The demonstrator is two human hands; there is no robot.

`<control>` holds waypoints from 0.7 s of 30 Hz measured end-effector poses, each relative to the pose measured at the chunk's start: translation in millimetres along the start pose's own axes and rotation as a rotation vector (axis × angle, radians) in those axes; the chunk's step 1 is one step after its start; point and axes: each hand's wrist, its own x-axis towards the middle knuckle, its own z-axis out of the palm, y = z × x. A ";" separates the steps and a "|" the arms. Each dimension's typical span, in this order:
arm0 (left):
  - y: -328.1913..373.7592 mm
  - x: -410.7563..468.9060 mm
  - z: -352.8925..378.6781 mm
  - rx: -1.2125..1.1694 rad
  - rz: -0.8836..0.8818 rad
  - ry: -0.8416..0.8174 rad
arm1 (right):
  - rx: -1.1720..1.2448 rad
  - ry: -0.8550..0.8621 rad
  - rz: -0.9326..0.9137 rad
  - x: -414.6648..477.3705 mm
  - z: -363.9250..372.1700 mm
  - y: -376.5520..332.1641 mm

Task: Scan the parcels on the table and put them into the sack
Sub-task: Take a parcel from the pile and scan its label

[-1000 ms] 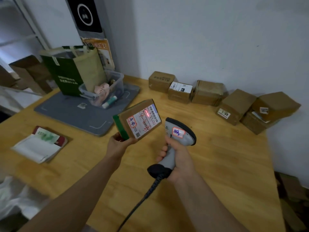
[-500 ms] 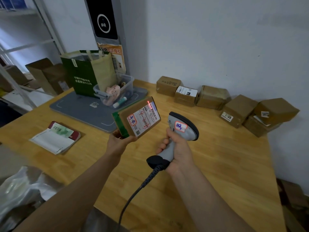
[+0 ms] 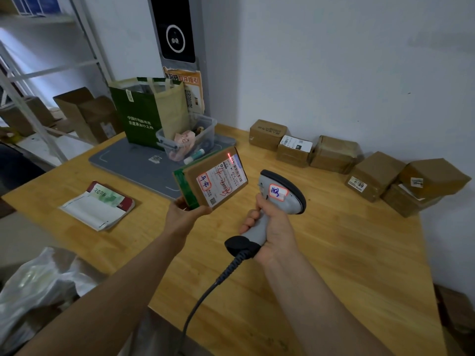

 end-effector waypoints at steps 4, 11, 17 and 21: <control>-3.6 5.1 -7.6 0.005 -0.027 0.026 | -0.005 0.000 -0.008 2.6 3.2 2.5; -3.6 -2.3 -39.9 -0.040 -0.074 0.114 | -0.124 -0.094 0.040 9.9 17.8 21.2; -2.2 -38.2 -136.6 -0.125 -0.057 0.529 | -0.326 -0.235 0.197 8.9 50.4 78.0; -16.8 -76.6 -218.9 -0.184 -0.090 0.902 | -0.436 -0.288 0.299 9.0 66.0 127.7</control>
